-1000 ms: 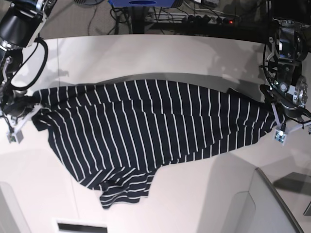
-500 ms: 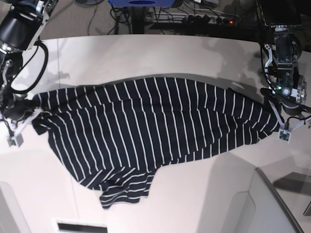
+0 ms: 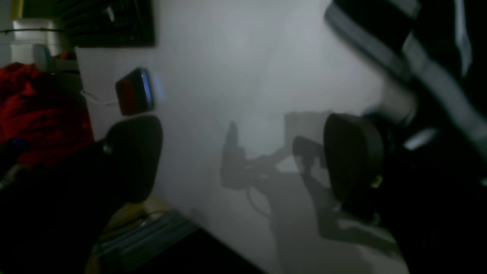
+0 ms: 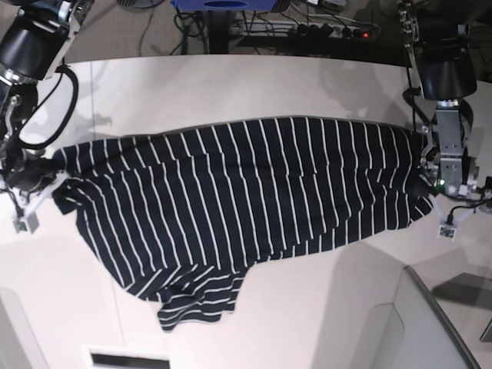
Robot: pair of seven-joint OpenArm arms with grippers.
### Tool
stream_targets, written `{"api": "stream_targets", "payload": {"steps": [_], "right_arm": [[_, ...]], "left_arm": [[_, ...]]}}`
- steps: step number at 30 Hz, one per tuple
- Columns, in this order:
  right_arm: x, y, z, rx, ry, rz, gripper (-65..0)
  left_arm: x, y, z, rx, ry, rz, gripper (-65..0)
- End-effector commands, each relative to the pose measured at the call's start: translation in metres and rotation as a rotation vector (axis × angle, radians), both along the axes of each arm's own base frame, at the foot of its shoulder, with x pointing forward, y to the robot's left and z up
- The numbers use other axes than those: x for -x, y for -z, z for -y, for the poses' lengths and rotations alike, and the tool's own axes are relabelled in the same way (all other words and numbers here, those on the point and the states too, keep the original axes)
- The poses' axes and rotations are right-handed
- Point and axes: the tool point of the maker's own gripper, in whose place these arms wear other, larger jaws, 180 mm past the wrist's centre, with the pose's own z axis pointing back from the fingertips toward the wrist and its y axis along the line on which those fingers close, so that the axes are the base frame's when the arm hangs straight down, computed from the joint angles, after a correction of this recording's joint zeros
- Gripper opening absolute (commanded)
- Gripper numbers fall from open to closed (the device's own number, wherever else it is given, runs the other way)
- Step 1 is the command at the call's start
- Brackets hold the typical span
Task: Layout the t-shirt on the table in an organized manner, then fold the t-shirt properly
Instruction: 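Lower the shirt edge and open the left gripper, then regrasp the shirt edge with the left gripper and pull it outward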
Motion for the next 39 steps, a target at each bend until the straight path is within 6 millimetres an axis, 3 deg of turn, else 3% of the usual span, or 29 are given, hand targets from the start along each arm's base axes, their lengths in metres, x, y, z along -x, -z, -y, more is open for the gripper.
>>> {"api": "stream_targets", "payload": {"steps": [1,4,6,11,13,14,17,19,22,25,28,30,39], "right_arm": [[-0.013,-0.015,0.003,0.009,-0.003,0.057,-64.8],[-0.013,-0.015,0.002,0.007,-0.003,0.056,-64.8],[-0.012,-0.014,0.002,0.007,-0.003,0.054,-64.8],[-0.012,-0.015,0.005,0.014,-0.003,0.053,-64.8],[-0.011,-0.014,0.006,0.015,-0.003,0.051,-64.8],[-0.011,-0.014,0.006,0.015,-0.003,0.051,-64.8],[-0.010,-0.014,0.006,0.015,-0.003,0.050,-64.8],[-0.011,-0.014,0.006,0.015,-0.003,0.051,-64.8],[-0.011,-0.014,0.005,0.014,-0.003,0.051,-64.8],[-0.011,-0.013,0.004,0.010,-0.003,0.051,-64.8],[-0.011,-0.014,0.003,0.009,-0.003,0.051,-64.8],[-0.012,-0.014,0.002,0.007,-0.003,0.053,-64.8],[-0.012,-0.014,0.003,0.009,-0.003,0.053,-64.8]], "left_arm": [[-0.013,-0.017,-0.006,-0.024,-0.005,0.046,0.0],[-0.022,-0.025,0.005,-0.010,0.006,0.089,0.0],[-0.030,-0.043,0.016,-0.017,0.027,0.151,0.0],[0.006,-0.081,0.039,-0.077,0.091,0.167,0.0],[0.028,-0.080,0.057,-0.060,0.187,0.112,0.0],[0.040,-0.074,0.066,-0.043,0.230,0.081,0.0],[0.080,-0.045,0.070,-0.011,0.271,-0.014,-12.3],[0.101,-0.028,0.065,0.012,0.274,-0.038,-21.7],[0.127,-0.007,0.052,0.089,0.206,-0.055,-26.5],[0.139,0.004,0.047,0.230,0.142,0.024,-22.9],[0.134,0.007,0.048,0.307,0.187,0.118,-9.1],[0.132,0.013,0.052,0.314,0.250,0.142,-3.5],[0.131,0.042,0.060,0.223,0.521,0.185,-3.3]]}}
